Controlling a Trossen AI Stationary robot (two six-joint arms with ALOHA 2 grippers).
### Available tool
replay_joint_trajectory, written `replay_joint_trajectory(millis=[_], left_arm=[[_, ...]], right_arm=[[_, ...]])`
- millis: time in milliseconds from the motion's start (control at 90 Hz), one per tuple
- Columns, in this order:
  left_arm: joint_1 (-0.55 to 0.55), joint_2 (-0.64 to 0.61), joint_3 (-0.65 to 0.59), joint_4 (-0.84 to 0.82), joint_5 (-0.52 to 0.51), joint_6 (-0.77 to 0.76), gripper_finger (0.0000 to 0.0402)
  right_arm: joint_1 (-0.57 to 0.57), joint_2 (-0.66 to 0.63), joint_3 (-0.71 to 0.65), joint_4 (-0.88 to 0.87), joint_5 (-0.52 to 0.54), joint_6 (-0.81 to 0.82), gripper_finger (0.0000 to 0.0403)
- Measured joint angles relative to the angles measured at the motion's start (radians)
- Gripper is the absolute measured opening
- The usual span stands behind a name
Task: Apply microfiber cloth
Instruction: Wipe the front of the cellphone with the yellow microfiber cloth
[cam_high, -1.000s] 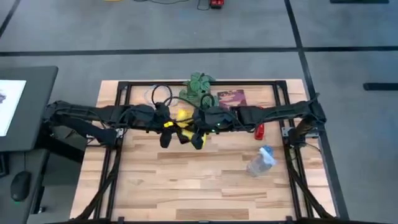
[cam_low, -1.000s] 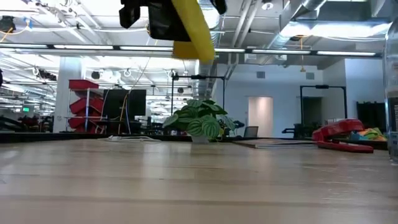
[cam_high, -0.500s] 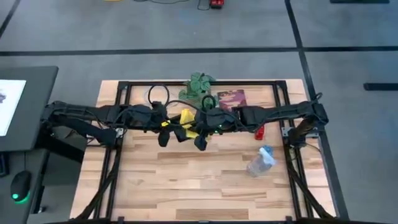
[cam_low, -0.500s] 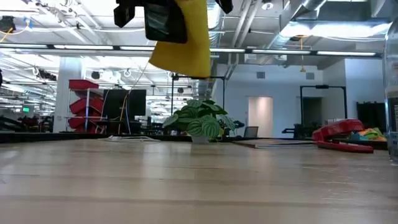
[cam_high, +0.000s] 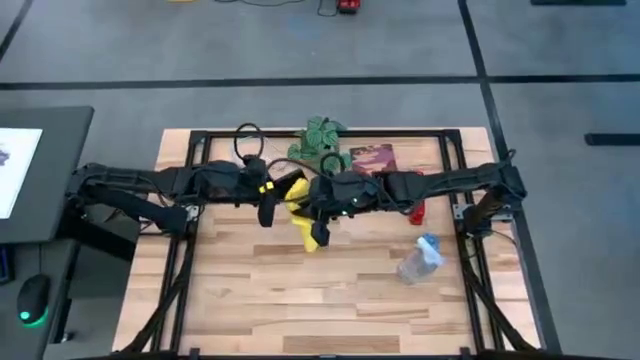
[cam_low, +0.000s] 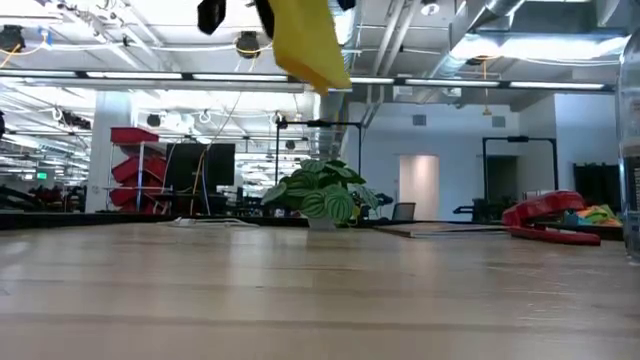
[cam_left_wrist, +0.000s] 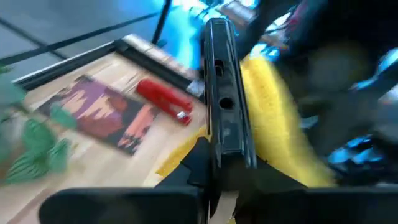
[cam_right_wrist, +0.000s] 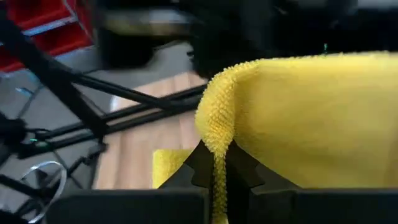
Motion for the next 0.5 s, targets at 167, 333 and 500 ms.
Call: replay_joint_trajectory(millis=[167,333,500], left_arm=[[-0.004,-0.004,-0.003,0.028,0.034,0.024,0.001],[-0.015,-0.007,-0.003,0.034,0.034,0.02,0.001],[-0.019,-0.01,-0.003,0.039,0.047,0.02,0.001]], right_arm=[[-0.032,-0.027,0.001,-0.072,0.008,0.001,0.0],[-0.035,-0.071,0.002,-0.166,0.055,0.002,0.0],[-0.016,-0.069,0.001,-0.141,-0.003,0.001,0.0]])
